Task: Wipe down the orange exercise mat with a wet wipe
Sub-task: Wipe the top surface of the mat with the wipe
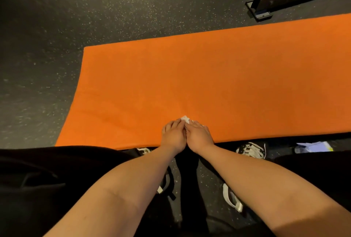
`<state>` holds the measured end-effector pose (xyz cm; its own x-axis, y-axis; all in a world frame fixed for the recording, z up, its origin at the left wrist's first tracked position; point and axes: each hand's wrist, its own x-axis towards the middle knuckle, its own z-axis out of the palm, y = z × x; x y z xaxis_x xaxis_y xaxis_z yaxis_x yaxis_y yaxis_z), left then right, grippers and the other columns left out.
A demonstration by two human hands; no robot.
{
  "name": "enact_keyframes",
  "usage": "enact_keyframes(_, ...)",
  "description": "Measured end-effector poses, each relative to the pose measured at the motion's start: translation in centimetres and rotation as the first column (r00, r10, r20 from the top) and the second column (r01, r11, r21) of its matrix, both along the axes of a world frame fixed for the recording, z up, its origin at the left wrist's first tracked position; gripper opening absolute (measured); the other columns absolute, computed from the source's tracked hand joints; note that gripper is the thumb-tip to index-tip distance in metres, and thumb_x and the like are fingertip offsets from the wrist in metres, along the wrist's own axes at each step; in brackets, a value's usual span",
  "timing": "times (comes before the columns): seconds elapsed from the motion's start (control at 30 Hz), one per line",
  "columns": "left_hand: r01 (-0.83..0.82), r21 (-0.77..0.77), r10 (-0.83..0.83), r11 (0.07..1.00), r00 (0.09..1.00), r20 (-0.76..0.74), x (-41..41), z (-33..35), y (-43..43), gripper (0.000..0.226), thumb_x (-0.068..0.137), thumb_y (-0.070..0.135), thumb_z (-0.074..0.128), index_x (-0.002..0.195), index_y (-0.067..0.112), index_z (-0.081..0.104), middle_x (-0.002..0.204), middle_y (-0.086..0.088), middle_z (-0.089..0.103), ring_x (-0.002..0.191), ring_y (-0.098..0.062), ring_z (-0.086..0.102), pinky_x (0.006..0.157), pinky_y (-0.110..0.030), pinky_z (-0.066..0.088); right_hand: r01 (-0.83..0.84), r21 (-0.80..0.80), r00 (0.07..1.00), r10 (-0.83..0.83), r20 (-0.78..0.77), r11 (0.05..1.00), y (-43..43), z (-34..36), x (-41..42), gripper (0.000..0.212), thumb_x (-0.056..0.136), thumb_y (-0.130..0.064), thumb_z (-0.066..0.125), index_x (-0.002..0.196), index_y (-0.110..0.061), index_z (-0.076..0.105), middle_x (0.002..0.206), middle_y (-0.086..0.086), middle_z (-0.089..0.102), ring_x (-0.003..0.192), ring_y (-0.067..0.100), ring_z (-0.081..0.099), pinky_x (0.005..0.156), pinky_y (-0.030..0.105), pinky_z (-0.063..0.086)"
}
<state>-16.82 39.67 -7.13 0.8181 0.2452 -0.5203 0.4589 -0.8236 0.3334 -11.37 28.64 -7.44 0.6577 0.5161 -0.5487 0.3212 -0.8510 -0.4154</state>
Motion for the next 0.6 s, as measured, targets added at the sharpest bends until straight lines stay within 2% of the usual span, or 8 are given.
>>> enact_keyframes(0.3,-0.088,-0.056,0.095,0.995,0.987,0.131,-1.5,0.3,-0.3,0.049,0.108,0.031,0.032,0.156,0.021,0.033,0.162,-0.001,0.030,0.148,-0.026,0.024,0.121,-0.041,0.015,0.112,0.114,0.994,-0.112,-0.009,0.987,-0.3,1.0,-1.5,0.051,0.108,-0.024,0.032,0.159,-0.025,0.027,0.166,0.000,0.024,0.152,0.022,0.020,0.124,0.040,0.020)
enact_keyframes(0.4,-0.168,-0.079,0.178,0.983,0.973,0.150,-1.3,0.7,-0.4,0.047,0.109,0.033,0.032,0.154,0.021,0.038,0.162,-0.001,0.032,0.148,-0.026,0.024,0.121,-0.041,0.015,0.161,0.172,0.987,-0.162,-0.008,0.972,-0.7,1.1,-1.1,0.051,0.107,-0.021,0.038,0.157,-0.024,0.031,0.164,0.001,0.023,0.147,0.026,0.030,0.118,0.042,0.033)
enact_keyframes(0.5,-0.253,-0.182,0.287,0.950,0.938,0.195,-0.8,1.6,-0.7,0.049,0.110,0.038,0.028,0.155,0.022,0.035,0.166,0.001,0.021,0.151,-0.025,0.016,0.122,-0.045,0.016,0.170,0.199,0.985,-0.171,-0.012,0.965,-0.8,1.4,-0.6,0.050,0.105,-0.018,0.040,0.154,-0.024,0.037,0.155,0.002,0.034,0.135,0.029,0.043,0.108,0.044,0.043)
enact_keyframes(0.6,-0.199,-0.308,0.270,0.930,0.940,0.209,-0.5,1.7,-1.1,0.050,0.110,0.037,0.031,0.157,0.021,0.031,0.161,-0.002,0.033,0.147,-0.026,0.027,0.119,-0.043,0.026,0.224,0.218,0.972,-0.201,-0.120,0.950,-0.7,1.6,-0.3,0.052,0.106,-0.022,0.036,0.158,-0.030,0.031,0.155,0.000,0.043,0.135,0.028,0.046,0.107,0.047,0.045)
